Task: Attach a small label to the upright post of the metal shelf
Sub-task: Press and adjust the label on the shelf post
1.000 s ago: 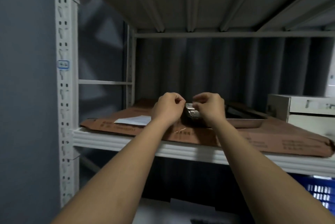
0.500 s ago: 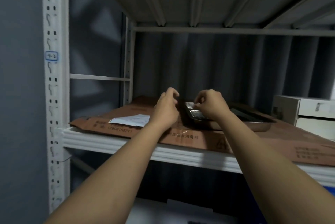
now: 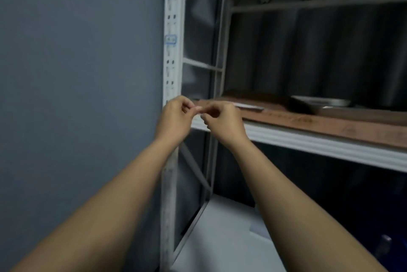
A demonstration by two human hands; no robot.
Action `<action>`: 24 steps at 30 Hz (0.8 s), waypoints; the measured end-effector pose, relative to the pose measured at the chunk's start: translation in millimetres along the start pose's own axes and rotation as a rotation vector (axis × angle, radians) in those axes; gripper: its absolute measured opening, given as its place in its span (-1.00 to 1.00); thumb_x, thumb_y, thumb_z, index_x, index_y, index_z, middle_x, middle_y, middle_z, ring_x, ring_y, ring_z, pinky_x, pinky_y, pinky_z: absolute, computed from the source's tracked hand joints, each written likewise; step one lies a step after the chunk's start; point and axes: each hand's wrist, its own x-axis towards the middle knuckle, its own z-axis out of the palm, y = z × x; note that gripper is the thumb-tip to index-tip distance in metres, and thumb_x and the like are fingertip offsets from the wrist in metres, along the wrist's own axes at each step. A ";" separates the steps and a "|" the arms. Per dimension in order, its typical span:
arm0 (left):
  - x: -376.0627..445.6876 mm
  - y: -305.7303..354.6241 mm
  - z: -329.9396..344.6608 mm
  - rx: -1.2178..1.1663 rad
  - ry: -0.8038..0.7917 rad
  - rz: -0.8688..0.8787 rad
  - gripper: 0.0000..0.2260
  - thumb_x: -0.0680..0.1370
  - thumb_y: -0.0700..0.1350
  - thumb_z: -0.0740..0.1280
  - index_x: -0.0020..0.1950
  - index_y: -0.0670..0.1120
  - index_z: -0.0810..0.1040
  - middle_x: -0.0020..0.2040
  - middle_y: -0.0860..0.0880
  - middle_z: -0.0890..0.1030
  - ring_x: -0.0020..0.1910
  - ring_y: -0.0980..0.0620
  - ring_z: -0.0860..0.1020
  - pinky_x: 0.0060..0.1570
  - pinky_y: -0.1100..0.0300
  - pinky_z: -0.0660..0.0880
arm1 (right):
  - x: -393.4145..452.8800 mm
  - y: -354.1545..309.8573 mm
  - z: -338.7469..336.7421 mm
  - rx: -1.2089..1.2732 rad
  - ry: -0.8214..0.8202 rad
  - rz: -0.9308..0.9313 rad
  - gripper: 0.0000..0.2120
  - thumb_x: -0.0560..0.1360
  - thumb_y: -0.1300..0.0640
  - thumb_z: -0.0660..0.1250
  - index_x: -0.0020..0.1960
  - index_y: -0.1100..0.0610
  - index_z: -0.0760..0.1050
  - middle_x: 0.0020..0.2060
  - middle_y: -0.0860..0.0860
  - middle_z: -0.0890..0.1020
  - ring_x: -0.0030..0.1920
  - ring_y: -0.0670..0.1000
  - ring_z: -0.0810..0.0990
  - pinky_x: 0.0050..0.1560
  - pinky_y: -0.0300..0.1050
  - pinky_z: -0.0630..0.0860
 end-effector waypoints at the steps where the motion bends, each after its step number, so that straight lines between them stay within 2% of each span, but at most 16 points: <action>1: -8.4 -15.6 -10.6 0.008 0.014 -0.037 -0.79 0.47 -0.06 0.42 -0.31 0.05 0.44 -0.31 0.10 0.52 -0.30 0.12 0.48 -0.19 0.15 0.42 | -8.6 1.0 16.6 0.041 -0.027 0.028 -0.91 0.47 0.25 0.39 -0.08 0.14 0.66 -0.26 -0.07 0.63 -0.19 -0.09 0.59 -0.13 -0.25 0.49; 3: -25.6 -49.4 -25.3 0.032 0.031 -0.096 -0.79 0.47 -0.05 0.42 -0.33 0.07 0.46 -0.32 0.11 0.54 -0.28 0.06 0.52 -0.18 0.13 0.44 | -26.2 8.4 50.6 0.107 -0.070 0.095 -0.93 0.46 0.25 0.40 -0.08 0.16 0.66 -0.24 -0.07 0.63 -0.19 -0.13 0.58 -0.13 -0.34 0.48; 4: -33.6 -67.9 -29.2 0.045 0.038 -0.117 -0.78 0.47 -0.06 0.42 -0.34 0.08 0.46 -0.33 0.11 0.54 -0.26 0.03 0.54 -0.17 0.11 0.46 | -33.9 14.8 68.2 0.145 -0.083 0.133 -0.94 0.45 0.25 0.41 -0.10 0.16 0.66 -0.25 -0.05 0.64 -0.19 -0.12 0.59 -0.09 -0.29 0.52; 7: -54.2 -123.0 -31.0 0.102 0.022 -0.180 -0.80 0.51 -0.11 0.37 -0.30 0.09 0.51 -0.31 0.06 0.57 -0.18 -0.05 0.59 -0.11 0.05 0.52 | -55.3 41.8 120.2 0.310 -0.115 0.324 -0.90 0.44 0.31 0.42 -0.19 0.14 0.63 -0.34 0.01 0.63 -0.24 -0.01 0.62 0.02 0.03 0.61; 9: -63.0 -155.1 -25.9 0.128 0.022 -0.204 -0.86 0.56 -0.13 0.30 -0.17 0.00 0.59 -0.25 0.02 0.58 -0.14 -0.06 0.59 -0.10 0.08 0.50 | -65.1 63.3 150.2 0.414 -0.130 0.445 -0.87 0.46 0.34 0.40 -0.20 0.14 0.60 -0.32 0.02 0.62 -0.20 0.02 0.62 0.05 0.09 0.60; 11: -70.1 -180.9 -17.6 0.157 0.032 -0.214 -0.83 0.60 -0.12 0.23 -0.02 -0.07 0.62 -0.13 -0.01 0.61 -0.09 -0.02 0.57 -0.11 0.15 0.45 | -71.9 85.8 175.2 0.460 -0.087 0.500 -0.86 0.48 0.31 0.39 -0.18 0.10 0.59 -0.26 0.00 0.63 -0.14 0.00 0.63 0.07 -0.03 0.60; 14: -74.4 -213.4 1.3 0.154 0.035 -0.195 -0.82 0.61 -0.10 0.21 0.07 -0.06 0.61 0.02 0.01 0.59 -0.03 0.04 0.54 -0.04 0.17 0.45 | -76.4 114.3 202.0 0.441 0.029 0.481 -0.92 0.51 0.25 0.36 -0.02 0.16 0.61 -0.20 -0.08 0.62 -0.16 -0.22 0.59 -0.18 -0.47 0.48; 16: -77.3 -233.0 17.4 0.134 0.051 -0.180 -0.84 0.60 -0.11 0.24 0.07 -0.06 0.60 0.03 0.03 0.56 -0.04 0.06 0.54 -0.01 0.13 0.49 | -77.9 132.9 218.3 0.409 0.081 0.468 -0.91 0.51 0.22 0.37 0.01 0.14 0.59 -0.10 0.00 0.63 -0.14 -0.22 0.58 -0.22 -0.51 0.44; 18: -79.8 -250.5 33.3 0.117 0.073 -0.171 -0.85 0.58 -0.11 0.27 0.08 -0.06 0.60 0.03 0.05 0.53 -0.04 0.07 0.53 -0.02 0.09 0.51 | -79.2 149.5 233.6 0.416 0.127 0.455 -0.91 0.50 0.17 0.39 -0.02 0.04 0.53 -0.02 0.03 0.61 -0.01 -0.08 0.58 -0.07 -0.38 0.50; 20: -77.7 -263.9 48.0 0.112 0.100 -0.180 -0.86 0.56 -0.11 0.30 0.07 -0.02 0.61 0.03 0.11 0.49 0.00 0.06 0.52 -0.02 0.07 0.52 | -78.3 160.4 245.3 0.464 0.170 0.460 -0.84 0.49 0.14 0.40 -0.01 -0.04 0.46 0.00 0.01 0.59 0.05 -0.03 0.58 0.10 -0.14 0.54; 21: -76.0 -269.4 54.2 0.116 0.128 -0.176 -0.87 0.55 -0.11 0.32 0.06 -0.01 0.61 0.03 0.14 0.46 0.02 0.05 0.51 -0.03 0.08 0.51 | -77.0 163.8 249.6 0.501 0.182 0.452 -0.82 0.49 0.14 0.40 0.00 -0.06 0.45 0.01 0.01 0.59 0.06 -0.02 0.58 0.13 -0.09 0.54; 24: -71.0 -281.4 67.2 0.181 0.255 -0.091 -0.88 0.48 -0.14 0.39 0.00 -0.04 0.64 0.02 0.11 0.45 0.04 0.10 0.43 -0.03 0.22 0.42 | -74.1 169.5 257.0 0.551 0.208 0.386 -0.81 0.50 0.15 0.39 0.04 -0.06 0.46 -0.02 -0.01 0.59 0.03 -0.01 0.60 0.10 -0.12 0.55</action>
